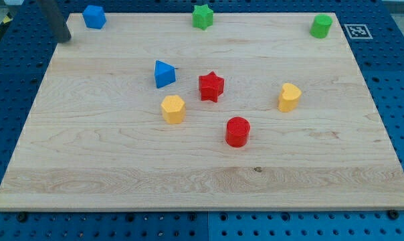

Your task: Slide the blue cube towards the red star

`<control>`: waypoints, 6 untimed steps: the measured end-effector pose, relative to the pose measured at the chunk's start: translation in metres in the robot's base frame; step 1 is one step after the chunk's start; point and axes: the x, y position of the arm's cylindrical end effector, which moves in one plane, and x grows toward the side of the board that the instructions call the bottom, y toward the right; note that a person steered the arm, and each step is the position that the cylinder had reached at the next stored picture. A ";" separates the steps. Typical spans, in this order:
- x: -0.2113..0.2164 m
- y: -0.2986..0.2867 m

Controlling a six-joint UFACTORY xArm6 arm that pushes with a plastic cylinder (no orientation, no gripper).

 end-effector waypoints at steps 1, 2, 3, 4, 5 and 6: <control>-0.058 0.002; -0.058 0.007; -0.057 0.028; -0.057 0.056; -0.057 0.063; -0.057 0.062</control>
